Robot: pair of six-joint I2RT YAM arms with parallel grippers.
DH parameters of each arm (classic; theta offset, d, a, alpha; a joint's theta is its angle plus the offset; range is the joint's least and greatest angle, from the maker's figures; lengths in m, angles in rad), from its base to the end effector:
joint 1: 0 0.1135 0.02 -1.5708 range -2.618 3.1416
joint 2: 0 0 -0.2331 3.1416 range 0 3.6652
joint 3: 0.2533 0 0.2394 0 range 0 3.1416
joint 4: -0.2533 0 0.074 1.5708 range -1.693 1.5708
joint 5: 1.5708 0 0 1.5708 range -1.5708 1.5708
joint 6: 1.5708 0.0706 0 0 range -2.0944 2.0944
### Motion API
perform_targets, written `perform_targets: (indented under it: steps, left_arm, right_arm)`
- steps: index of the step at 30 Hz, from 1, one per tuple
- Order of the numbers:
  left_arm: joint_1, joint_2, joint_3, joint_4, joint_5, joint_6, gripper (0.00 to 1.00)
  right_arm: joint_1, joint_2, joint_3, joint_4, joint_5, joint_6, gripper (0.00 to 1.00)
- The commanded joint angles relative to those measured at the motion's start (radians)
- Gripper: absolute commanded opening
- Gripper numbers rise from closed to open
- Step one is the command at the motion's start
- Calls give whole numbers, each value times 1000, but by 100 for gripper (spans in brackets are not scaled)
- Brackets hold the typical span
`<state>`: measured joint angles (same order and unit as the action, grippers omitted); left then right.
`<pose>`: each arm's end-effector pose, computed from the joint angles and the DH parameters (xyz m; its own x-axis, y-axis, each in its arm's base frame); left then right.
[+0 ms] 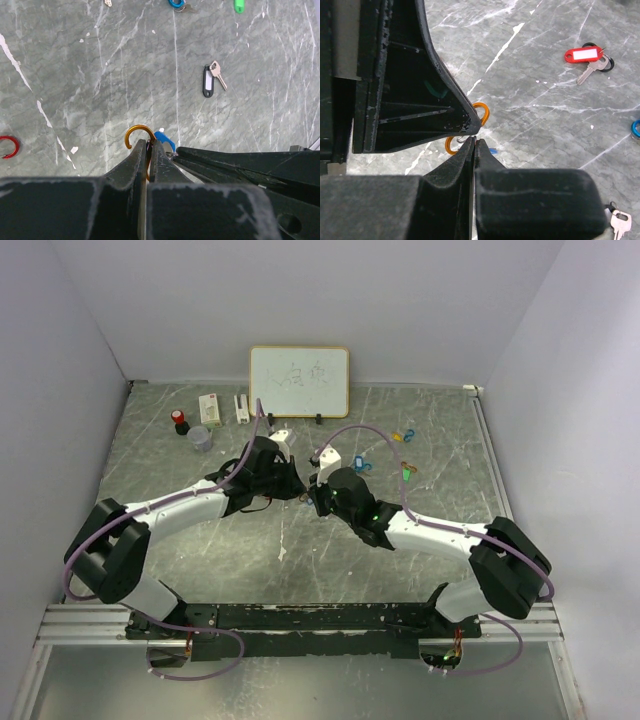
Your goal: Put the keys on the keyring
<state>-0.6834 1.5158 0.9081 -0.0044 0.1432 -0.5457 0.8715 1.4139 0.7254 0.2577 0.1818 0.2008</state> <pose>0.2646 -0.2285 0.1805 -0.7522 -0.0499 -0.6570 0.3804 0.7813 -0.4949 0.2228 0.2451 0.1829 -0.3924 -0.1618 -0.9054 -0.5803 0.8073 0.1072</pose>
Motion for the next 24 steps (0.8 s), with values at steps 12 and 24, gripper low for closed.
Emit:
perform_targets:
  steps: [12,24]
  left_arm:
    - [-8,12,46,19,-6,13,7]
    - [-10,15,52,17,-11,15,7]
  right_arm:
    - [-1,-31,-10,26,-46,-10,0]
    - [-1,-39,-25,28,-61,-9,0]
